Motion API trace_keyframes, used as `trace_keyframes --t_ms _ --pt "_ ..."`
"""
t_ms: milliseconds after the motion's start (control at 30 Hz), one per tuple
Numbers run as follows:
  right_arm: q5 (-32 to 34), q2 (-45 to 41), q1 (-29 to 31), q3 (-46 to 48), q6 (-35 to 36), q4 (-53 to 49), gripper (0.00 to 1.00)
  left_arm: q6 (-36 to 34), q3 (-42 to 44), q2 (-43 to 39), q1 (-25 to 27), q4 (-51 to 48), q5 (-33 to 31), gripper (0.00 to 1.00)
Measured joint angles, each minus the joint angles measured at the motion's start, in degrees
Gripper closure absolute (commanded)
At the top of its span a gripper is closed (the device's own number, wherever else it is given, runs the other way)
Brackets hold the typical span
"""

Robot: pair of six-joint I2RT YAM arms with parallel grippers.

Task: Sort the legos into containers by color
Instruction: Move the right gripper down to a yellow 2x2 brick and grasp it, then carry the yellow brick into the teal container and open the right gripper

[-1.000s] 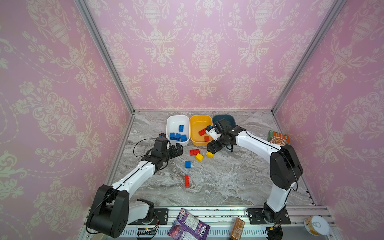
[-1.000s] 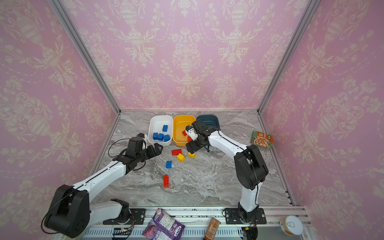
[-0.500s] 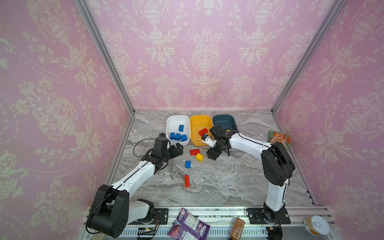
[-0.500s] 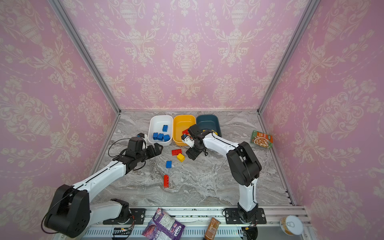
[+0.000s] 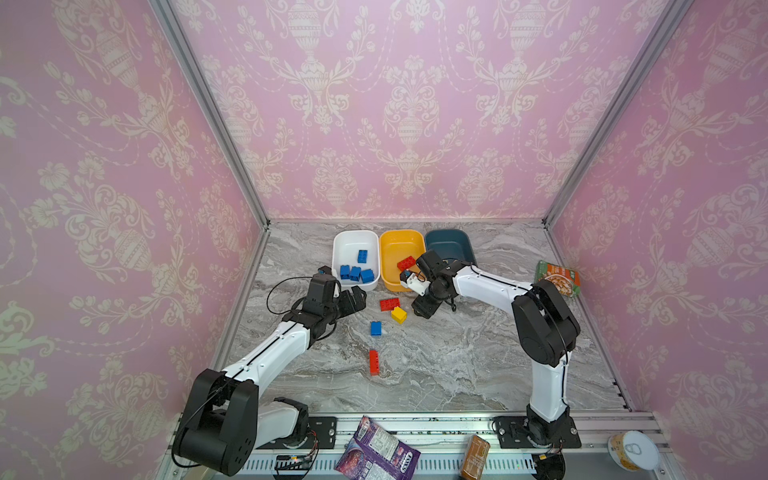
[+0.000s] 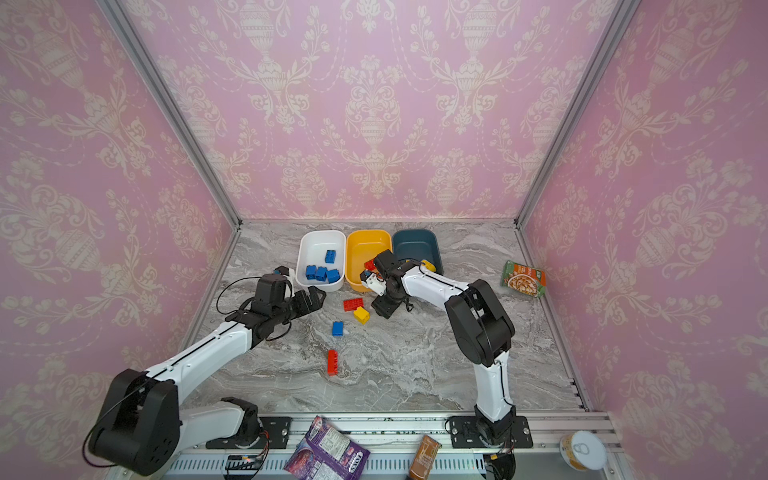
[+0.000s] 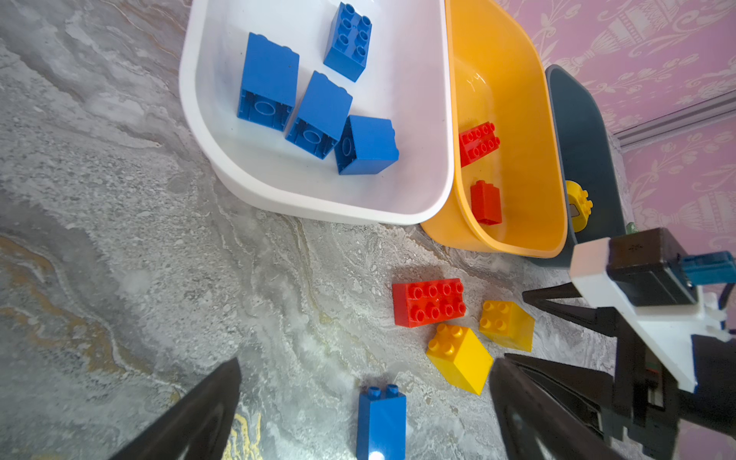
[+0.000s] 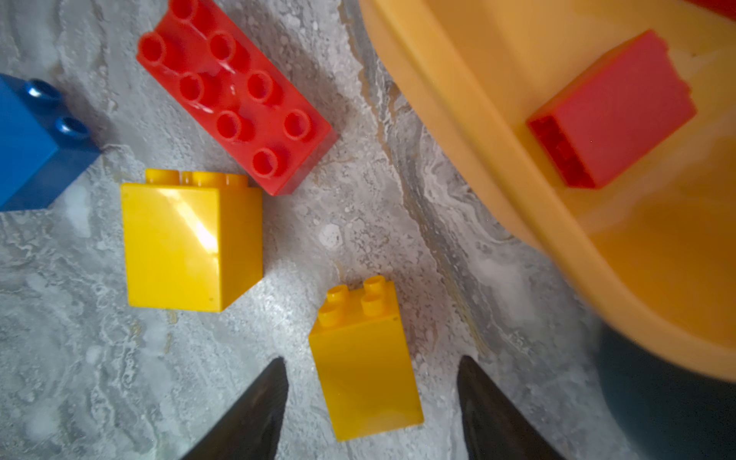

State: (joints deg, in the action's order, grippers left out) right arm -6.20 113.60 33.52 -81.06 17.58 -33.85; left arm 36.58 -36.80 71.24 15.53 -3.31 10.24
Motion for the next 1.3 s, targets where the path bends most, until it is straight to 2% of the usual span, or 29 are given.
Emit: trace_keyframes --t_ms 333,433,533,967,1300 --pt "-0.24 1.33 0.0 0.0 0.2 1.49 0.51 0.0 0.0 0.0 0.0 -0.15 0.0 0.01" --pt "-0.5 1.33 0.0 0.0 0.07 2.1 0.61 0.0 0.0 0.0 0.0 -0.13 0.0 0.01" --pt "-0.5 1.33 0.0 0.0 -0.04 2.21 0.65 0.0 0.0 0.0 0.0 -0.15 0.0 0.01" --pt "-0.98 0.68 0.02 0.59 -1.27 2.29 0.69 0.0 0.0 0.0 0.0 -0.15 0.0 0.01" --pt "0.48 -7.63 0.02 3.08 -3.69 0.22 0.71 -0.02 0.0 0.0 0.0 -0.15 0.0 0.01"
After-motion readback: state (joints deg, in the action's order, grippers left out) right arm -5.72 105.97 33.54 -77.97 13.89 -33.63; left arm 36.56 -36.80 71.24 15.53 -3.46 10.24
